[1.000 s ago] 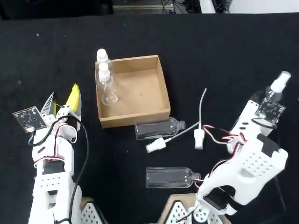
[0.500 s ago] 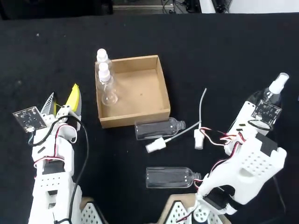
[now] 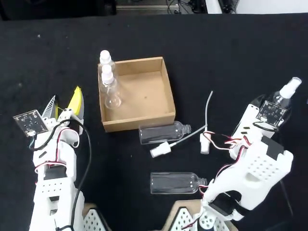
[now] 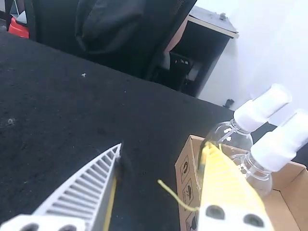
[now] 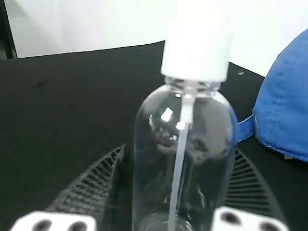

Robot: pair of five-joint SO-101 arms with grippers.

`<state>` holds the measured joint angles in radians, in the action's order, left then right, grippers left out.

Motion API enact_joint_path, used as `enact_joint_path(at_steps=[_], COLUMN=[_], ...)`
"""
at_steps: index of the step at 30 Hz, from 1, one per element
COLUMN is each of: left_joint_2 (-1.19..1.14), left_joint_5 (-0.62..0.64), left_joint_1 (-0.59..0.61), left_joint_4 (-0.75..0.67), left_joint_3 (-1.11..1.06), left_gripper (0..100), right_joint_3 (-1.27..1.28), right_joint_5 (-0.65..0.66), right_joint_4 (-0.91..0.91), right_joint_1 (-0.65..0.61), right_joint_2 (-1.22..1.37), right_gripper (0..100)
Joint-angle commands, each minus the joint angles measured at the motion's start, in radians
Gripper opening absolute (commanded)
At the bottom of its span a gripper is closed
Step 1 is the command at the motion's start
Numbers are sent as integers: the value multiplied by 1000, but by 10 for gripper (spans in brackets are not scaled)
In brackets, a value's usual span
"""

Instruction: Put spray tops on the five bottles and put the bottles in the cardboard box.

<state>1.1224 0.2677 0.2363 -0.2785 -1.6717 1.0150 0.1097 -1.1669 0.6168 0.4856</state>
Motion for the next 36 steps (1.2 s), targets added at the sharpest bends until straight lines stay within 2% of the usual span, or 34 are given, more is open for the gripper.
enact_joint_path(at_steps=[1, 8, 21, 28, 36], left_joint_2=[-5, -5, -5, -5, -5], left_joint_5=[-8, -8, -8, -8, -8], left_joint_1=[-13, -15, -16, -18, -18], left_joint_4=[3, 3, 3, 3, 3], left_joint_3=[-24, -24, -24, -24, -24], left_gripper=[241, 241, 241, 241, 241], right_joint_3=[1, 1, 2, 137, 165], right_joint_5=[8, 8, 8, 0, 6], right_joint_4=[5, 5, 5, 8, 12], right_joint_1=[-20, -21, -12, -21, -12], right_joint_2=[-5, -7, -22, -197, -302], right_gripper=[274, 375, 374, 374, 374])
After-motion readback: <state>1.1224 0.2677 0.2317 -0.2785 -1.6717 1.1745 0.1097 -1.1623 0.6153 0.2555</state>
